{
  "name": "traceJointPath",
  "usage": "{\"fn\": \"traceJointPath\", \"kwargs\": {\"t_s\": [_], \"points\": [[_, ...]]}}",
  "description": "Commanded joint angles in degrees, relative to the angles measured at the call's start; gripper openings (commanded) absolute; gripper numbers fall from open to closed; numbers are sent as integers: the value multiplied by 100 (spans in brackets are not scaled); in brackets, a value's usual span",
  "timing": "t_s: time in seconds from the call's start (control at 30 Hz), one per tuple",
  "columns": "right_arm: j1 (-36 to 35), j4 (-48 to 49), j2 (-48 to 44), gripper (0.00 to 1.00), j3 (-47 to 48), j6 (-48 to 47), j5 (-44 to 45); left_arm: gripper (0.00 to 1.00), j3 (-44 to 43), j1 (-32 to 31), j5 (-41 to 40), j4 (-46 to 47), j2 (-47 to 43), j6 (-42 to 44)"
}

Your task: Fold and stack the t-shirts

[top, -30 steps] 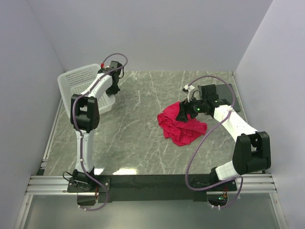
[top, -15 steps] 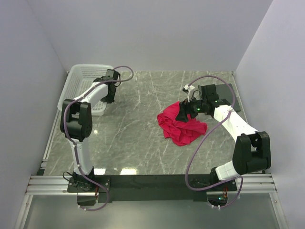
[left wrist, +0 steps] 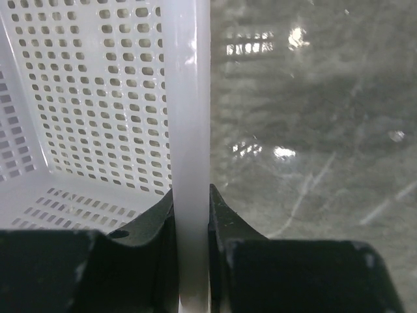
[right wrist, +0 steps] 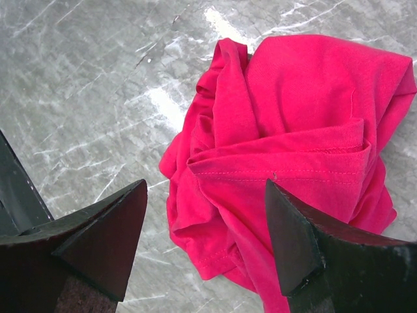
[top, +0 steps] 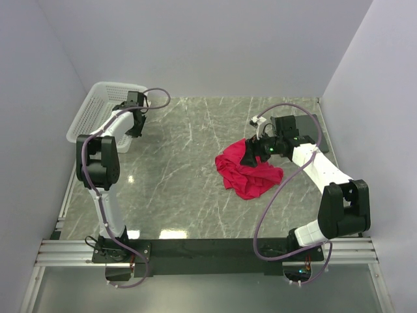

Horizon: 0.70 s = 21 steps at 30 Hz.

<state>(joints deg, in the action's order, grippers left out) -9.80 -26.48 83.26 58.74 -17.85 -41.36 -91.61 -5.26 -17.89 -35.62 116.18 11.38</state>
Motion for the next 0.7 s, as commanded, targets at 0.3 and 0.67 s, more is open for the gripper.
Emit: {"fn": "traceJointPath", "kwargs": {"t_s": [0.3, 0.67], "points": [[57, -243, -82, 79, 331, -254, 181, 25, -559, 86, -232, 292, -16, -329], [189, -665, -65, 79, 480, -737, 646, 83, 652, 69, 646, 1161, -2158, -1031]]}}
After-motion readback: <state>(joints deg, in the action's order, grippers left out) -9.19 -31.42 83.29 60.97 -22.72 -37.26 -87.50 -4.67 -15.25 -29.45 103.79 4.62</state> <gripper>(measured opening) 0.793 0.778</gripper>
